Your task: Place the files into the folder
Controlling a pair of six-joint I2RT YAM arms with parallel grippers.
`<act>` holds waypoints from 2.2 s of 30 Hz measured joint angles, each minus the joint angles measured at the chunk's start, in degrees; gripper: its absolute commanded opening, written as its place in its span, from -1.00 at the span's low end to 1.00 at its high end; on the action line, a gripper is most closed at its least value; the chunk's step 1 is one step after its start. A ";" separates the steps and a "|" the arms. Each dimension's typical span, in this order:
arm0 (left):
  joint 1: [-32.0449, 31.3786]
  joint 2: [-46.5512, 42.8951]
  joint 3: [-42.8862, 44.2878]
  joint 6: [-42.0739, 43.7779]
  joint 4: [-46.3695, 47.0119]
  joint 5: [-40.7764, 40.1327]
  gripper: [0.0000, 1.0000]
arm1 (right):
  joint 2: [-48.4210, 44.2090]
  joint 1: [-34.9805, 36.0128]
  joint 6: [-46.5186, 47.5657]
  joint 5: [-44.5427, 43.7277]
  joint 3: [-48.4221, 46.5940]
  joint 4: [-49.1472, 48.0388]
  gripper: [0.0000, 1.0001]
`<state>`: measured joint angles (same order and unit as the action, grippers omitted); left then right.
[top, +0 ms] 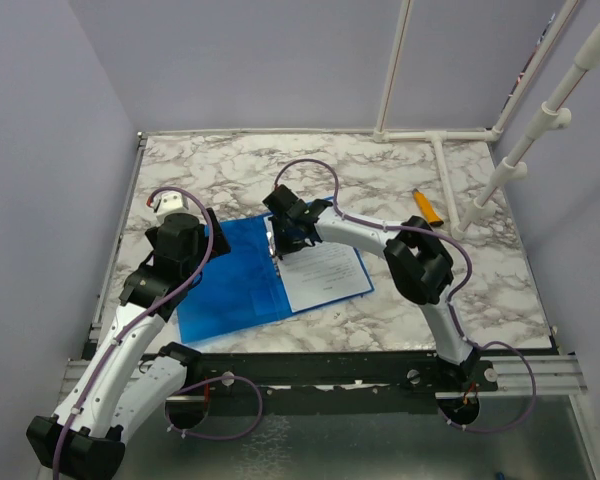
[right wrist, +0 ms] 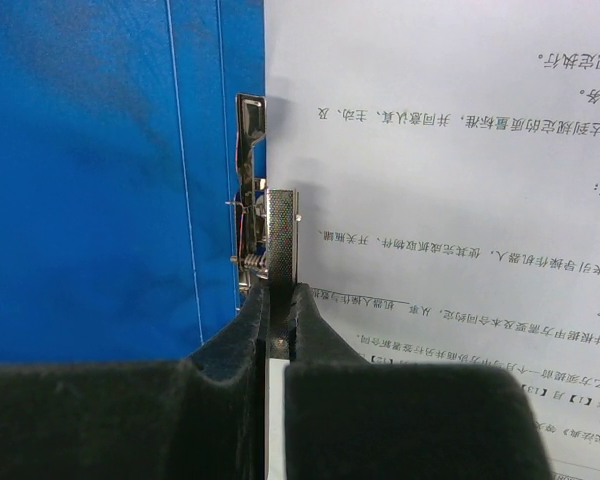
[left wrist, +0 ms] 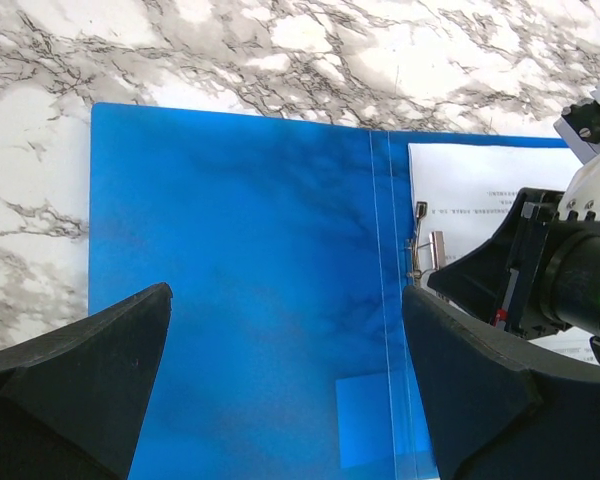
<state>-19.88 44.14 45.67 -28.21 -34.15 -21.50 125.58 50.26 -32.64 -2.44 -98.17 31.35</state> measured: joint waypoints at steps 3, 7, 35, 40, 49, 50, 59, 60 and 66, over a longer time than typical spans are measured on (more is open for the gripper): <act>0.00 0.00 -0.04 0.00 0.22 0.04 0.98 | -0.87 0.00 -0.57 -0.66 1.42 -0.63 -0.99; 0.00 0.00 -0.07 0.02 0.24 0.04 0.98 | -2.64 0.00 -0.94 -2.01 3.96 -0.90 -0.99; 0.00 4.96 -3.08 -4.37 2.40 9.51 0.98 | -16.04 -9.46 6.54 0.94 23.06 -4.50 -0.99; 0.00 7.30 -5.73 -8.94 2.51 10.43 0.98 | -16.74 -9.73 7.48 2.54 24.13 -4.79 -0.99; 0.00 9.03 -12.44 -17.20 2.84 8.48 0.98 | -17.70 -9.90 8.26 4.24 25.59 -5.18 -0.99; 0.00 9.03 -13.22 -17.92 2.99 8.33 0.98 | -17.70 -9.88 8.28 4.35 25.59 -5.20 -0.99; 0.00 8.94 -19.67 -21.75 8.74 10.60 0.98 | -17.70 -9.88 8.33 5.51 25.62 -5.27 -0.99; 0.00 8.85 -20.39 -22.03 9.70 11.26 0.96 | -17.70 -9.88 8.33 5.62 25.64 -5.31 -0.99; 0.00 7.13 -22.25 -22.75 12.46 13.66 0.77 | -18.14 -9.88 8.31 6.38 26.47 -6.01 -0.99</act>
<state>-19.88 51.27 23.42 -50.96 -21.69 -7.84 107.44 40.38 -24.34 3.95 -71.70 25.34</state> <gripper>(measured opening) 0.942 0.036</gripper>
